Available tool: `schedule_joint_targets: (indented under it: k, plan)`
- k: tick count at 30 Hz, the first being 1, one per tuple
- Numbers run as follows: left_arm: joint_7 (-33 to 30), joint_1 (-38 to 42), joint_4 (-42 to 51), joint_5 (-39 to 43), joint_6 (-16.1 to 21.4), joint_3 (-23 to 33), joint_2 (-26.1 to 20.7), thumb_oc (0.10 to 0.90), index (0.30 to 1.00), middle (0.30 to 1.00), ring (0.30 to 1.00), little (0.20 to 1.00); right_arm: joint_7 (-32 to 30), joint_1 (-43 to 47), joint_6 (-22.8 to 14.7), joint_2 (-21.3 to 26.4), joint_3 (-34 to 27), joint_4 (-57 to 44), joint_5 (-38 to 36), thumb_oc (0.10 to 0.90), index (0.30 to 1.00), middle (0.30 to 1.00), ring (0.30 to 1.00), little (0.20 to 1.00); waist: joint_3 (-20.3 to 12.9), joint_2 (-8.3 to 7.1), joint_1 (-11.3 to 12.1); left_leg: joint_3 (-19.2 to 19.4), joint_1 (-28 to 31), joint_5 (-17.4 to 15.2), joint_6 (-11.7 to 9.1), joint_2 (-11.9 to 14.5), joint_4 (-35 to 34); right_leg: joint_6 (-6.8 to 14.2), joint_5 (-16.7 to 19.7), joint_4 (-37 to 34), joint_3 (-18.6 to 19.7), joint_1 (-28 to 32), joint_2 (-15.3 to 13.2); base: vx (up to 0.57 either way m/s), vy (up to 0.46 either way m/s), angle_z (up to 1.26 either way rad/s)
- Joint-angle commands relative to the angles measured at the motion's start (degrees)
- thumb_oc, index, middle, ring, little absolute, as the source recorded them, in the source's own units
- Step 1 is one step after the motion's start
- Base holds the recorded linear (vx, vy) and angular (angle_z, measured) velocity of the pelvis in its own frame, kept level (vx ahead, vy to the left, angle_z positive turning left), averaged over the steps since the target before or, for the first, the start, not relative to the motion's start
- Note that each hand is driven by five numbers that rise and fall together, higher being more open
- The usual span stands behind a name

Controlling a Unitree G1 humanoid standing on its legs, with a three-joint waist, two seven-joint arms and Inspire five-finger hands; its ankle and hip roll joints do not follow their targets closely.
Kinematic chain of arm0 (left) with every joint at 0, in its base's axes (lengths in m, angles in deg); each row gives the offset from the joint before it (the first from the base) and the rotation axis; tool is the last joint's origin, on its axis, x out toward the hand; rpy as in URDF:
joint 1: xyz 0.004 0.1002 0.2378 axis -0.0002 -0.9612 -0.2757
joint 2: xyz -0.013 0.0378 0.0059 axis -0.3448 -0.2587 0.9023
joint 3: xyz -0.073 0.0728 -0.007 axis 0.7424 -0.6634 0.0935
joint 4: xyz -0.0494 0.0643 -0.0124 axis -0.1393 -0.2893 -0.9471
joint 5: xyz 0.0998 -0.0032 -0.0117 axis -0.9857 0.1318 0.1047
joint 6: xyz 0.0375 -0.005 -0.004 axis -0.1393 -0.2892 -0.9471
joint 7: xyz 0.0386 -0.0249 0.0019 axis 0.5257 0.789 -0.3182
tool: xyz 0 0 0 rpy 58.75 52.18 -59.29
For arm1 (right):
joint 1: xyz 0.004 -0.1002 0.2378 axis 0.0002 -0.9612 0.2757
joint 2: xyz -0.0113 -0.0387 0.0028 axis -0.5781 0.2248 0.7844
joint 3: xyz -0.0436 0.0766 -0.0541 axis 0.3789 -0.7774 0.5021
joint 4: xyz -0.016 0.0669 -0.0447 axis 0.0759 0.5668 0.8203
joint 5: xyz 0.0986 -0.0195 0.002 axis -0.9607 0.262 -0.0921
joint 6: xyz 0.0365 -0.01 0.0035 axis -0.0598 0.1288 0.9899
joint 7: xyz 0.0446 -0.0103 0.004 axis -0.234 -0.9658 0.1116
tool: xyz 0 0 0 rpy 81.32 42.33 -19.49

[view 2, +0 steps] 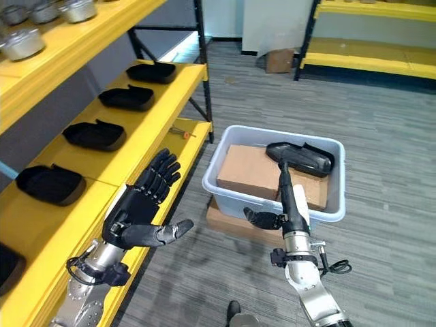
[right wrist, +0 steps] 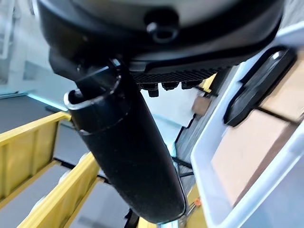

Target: Move parts from the plastic box to the shelf.

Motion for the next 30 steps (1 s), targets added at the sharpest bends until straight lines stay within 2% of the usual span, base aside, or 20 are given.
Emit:
schedule_joint_targets:
  k: [1, 4, 6, 7, 8, 9, 10, 11, 13, 14, 15, 16, 17, 19, 20, 22, 25, 28, 30]
  plan:
    - [-1.3, 3.2, 6.1, -1.4, 5.1, 1.8, -0.8, 0.900, 1.000, 1.000, 1.000, 1.000, 3.7, 2.9, -8.3, 0.5, -3.4, -3.7, -8.3, 0.900, 1.000, 1.000, 1.000, 1.000, -2.8, -2.40, 0.2, -1.4, -3.0, -1.1, 0.3, 1.2, -2.2, 4.5, -2.0, -5.6, -1.1, 3.7, -3.0, 0.15, -0.202, -0.32]
    - [-1.0, 3.1, 6.0, -1.0, 4.4, 3.2, -0.8, 0.900, 1.000, 1.000, 1.000, 1.000, 4.3, 2.0, -9.8, 0.3, -4.8, -4.4, -9.2, 0.900, 1.000, 1.000, 1.000, 1.000, -3.3, -2.72, -0.5, -0.7, -3.7, 0.1, -0.3, 2.5, 2.1, 3.4, -2.5, -6.1, -0.9, 4.0, -2.1, 0.12, -0.184, -0.20]
    - [0.0, 3.1, 5.9, -0.4, 3.7, 4.0, -0.8, 0.900, 1.000, 1.000, 1.000, 1.000, 4.9, 1.8, -10.2, -0.3, -4.9, -4.8, -10.0, 0.900, 1.000, 1.000, 1.000, 1.000, -3.3, -2.89, -0.5, -2.2, -4.9, -0.3, 0.0, 1.8, 5.1, 2.8, -2.5, -6.4, 0.0, 4.1, -1.6, 0.08, -0.119, -0.06]
    - [0.2, 3.1, 5.6, -0.1, 3.1, 4.5, -0.6, 0.900, 1.000, 1.000, 1.000, 1.000, 6.2, 1.5, -10.4, -0.8, -4.9, -4.7, -11.4, 0.900, 1.000, 1.000, 1.000, 1.000, -3.1, -2.73, 0.0, -5.2, -6.2, -2.5, 1.4, -1.2, 5.2, 3.1, -2.4, -6.2, 1.6, 4.0, -1.4, 0.03, -0.060, -0.06]
    - [0.7, 3.0, 5.6, -0.3, 2.9, 4.9, -0.4, 0.900, 1.000, 1.000, 1.000, 1.000, 7.5, 1.5, -10.3, -1.2, -4.9, -4.7, -12.7, 0.900, 1.000, 1.000, 1.000, 1.000, -3.0, -3.05, 0.5, -6.2, -7.1, -3.5, 3.5, -3.8, 4.5, 3.1, -1.5, -6.1, 2.8, 3.4, -1.6, 0.02, -0.013, -0.06]
    - [1.0, 2.9, 5.6, -0.4, 2.8, 5.1, -0.3, 0.900, 1.000, 1.000, 1.000, 1.000, 8.3, 1.6, -10.1, -1.5, -4.7, -4.7, -13.2, 0.900, 1.000, 1.000, 1.000, 1.000, -2.9, -3.06, 0.8, -7.6, -7.7, -4.5, 4.3, -5.5, 4.1, 3.3, -1.4, -6.0, 3.8, 3.3, -1.5, 0.03, 0.023, -0.26]
    - [1.9, 2.5, 6.2, -1.1, 1.9, 5.7, 0.0, 0.900, 1.000, 1.000, 1.000, 1.000, 9.8, 1.8, -9.5, -2.1, -4.4, -5.0, -13.6, 0.900, 1.000, 1.000, 1.000, 1.000, -2.7, -3.06, 1.4, -9.7, -8.3, -7.1, 6.1, -9.0, 2.5, 3.9, -1.0, -6.0, 5.8, 3.4, -1.4, 0.08, 0.051, -0.54]
    - [2.3, 2.4, 6.7, -1.4, 1.5, 6.0, 0.0, 0.900, 1.000, 1.000, 1.000, 1.000, 10.1, 1.8, -9.2, -2.3, -4.2, -5.3, -13.4, 0.900, 1.000, 1.000, 1.000, 1.000, -2.8, -3.09, 1.6, -10.1, -8.5, -7.8, 6.7, -10.4, 0.8, 4.2, -0.8, -6.2, 6.5, 3.2, -1.4, 0.10, 0.090, -0.75]
    - [3.9, 2.4, 7.7, 0.2, 0.9, 6.1, -0.2, 0.900, 1.000, 1.000, 1.000, 1.000, 10.2, 1.2, -8.5, -2.6, -3.7, -7.0, -12.9, 0.900, 1.000, 1.000, 1.000, 1.000, -2.6, -2.63, 1.8, -10.9, -8.2, -9.4, 7.7, -13.5, -5.6, 5.3, -0.3, -6.5, 7.3, 3.6, -1.2, 0.09, 0.120, -0.66]
    - [4.3, 2.4, 7.9, 0.8, 0.8, 5.7, -0.3, 0.900, 1.000, 1.000, 1.000, 1.000, 9.8, 1.0, -8.4, -2.7, -3.2, -7.3, -12.8, 0.900, 1.000, 1.000, 1.000, 1.000, -2.8, -2.30, 2.0, -11.9, -8.0, -10.6, 8.5, -16.0, -11.4, 6.0, 0.2, -6.8, 7.5, 3.6, -1.0, 0.07, 0.098, -0.38]
    - [4.3, 2.4, 7.9, 0.8, 0.8, 5.7, -0.3, 0.900, 1.000, 1.000, 1.000, 1.000, 9.8, 1.0, -8.4, -2.7, -3.2, -7.3, -12.8, 0.900, 1.000, 1.000, 1.000, 1.000, -2.8, -2.34, 2.0, -11.9, -7.7, -10.5, 8.5, -16.1, -11.8, 6.1, 0.2, -6.9, 7.5, 3.7, -1.1, 0.11, 0.103, -0.14]
    - [3.9, 1.9, 7.7, 0.4, 1.3, 4.9, 0.0, 0.900, 1.000, 1.000, 1.000, 1.000, 8.9, 1.0, -8.8, -2.8, -1.6, -7.7, -12.1, 0.900, 1.000, 1.000, 1.000, 1.000, -2.0, -1.80, 3.7, -18.4, -9.8, -8.1, 8.2, -19.2, -15.0, 6.6, 0.1, -6.5, 9.9, 4.6, 0.0, 0.09, 0.053, -0.04]
    - [3.8, 1.7, 7.6, 0.2, 1.4, 4.8, 0.1, 0.900, 1.000, 1.000, 1.000, 1.000, 8.9, 1.5, -9.0, -2.9, -0.7, -7.7, -11.9, 0.900, 1.000, 1.000, 1.000, 1.000, -1.8, -1.88, 4.6, -20.9, -10.9, -7.6, 8.5, -20.0, -14.9, 6.6, 0.0, -6.0, 10.9, 4.6, 0.2, 0.09, 0.068, 0.01]
    - [4.8, 1.3, 7.4, 0.6, 1.6, 5.1, 0.3, 0.900, 1.000, 1.000, 1.000, 1.000, 10.5, 2.8, -9.3, -2.9, 0.5, -7.8, -13.5, 0.900, 1.000, 1.000, 1.000, 1.000, -1.7, -2.15, 5.8, -22.8, -11.7, -6.8, 8.7, -20.3, -15.9, 6.4, -0.6, -6.3, 11.6, 5.3, 0.5, 0.02, 0.058, -0.64]
    - [5.4, 0.7, 7.5, 0.7, 1.7, 5.4, 0.4, 0.900, 1.000, 1.000, 1.000, 1.000, 12.6, 3.0, -9.0, -3.1, 0.8, -8.6, -18.8, 0.900, 1.000, 1.000, 1.000, 1.000, -1.8, -2.26, 6.4, -23.4, -11.8, -5.7, 8.5, -20.1, -17.3, 6.4, -0.9, -6.4, 11.7, 5.8, 0.8, 0.02, 0.072, -0.95]
    - [6.5, 0.1, 7.2, 1.5, 1.7, 6.0, 0.3, 0.900, 1.000, 1.000, 1.000, 1.000, 13.6, 2.4, -9.7, -3.5, -0.2, -9.5, -21.1, 0.900, 1.000, 1.000, 1.000, 1.000, -2.2, -2.67, 6.6, -23.3, -11.9, -4.5, 8.3, -19.2, -18.6, 6.4, -1.4, -6.1, 11.3, 6.3, 1.2, 0.03, 0.137, -0.35]
    - [13.9, 0.5, 6.4, 11.2, -0.3, 6.3, 1.3, 0.900, 1.000, 1.000, 1.000, 1.000, 15.2, 1.9, -8.4, -2.6, -2.5, -11.4, -20.1, 0.900, 1.000, 1.000, 1.000, 1.000, -2.9, -3.27, 6.6, -22.2, -11.3, -4.1, 8.8, -18.4, -20.1, 5.8, -3.1, -4.4, 10.0, 6.9, 1.7, 0.02, 0.157, -0.16]
    - [14.3, 0.7, 6.6, 9.4, -0.4, 6.2, 1.6, 0.900, 1.000, 1.000, 1.000, 1.000, 15.7, 2.5, -8.0, -2.6, -2.5, -10.5, -21.4, 0.900, 1.000, 1.000, 1.000, 1.000, -3.0, -3.52, 6.7, -21.4, -11.2, -4.6, 9.3, -18.5, -19.6, 5.6, -4.3, -2.5, 9.4, 6.8, 2.2, 0.02, 0.077, -0.18]
    - [11.9, 1.3, 6.3, 7.3, -0.8, 5.3, 1.3, 0.900, 1.000, 1.000, 1.000, 1.000, 16.1, 3.4, -7.9, -3.3, -2.2, -10.6, -21.9, 0.900, 1.000, 1.000, 1.000, 1.000, -2.8, -3.76, 7.1, -20.0, -10.2, -5.3, 9.9, -18.1, -19.4, 5.5, -6.7, 2.5, 6.6, 5.9, 2.9, 0.04, 0.047, -0.14]
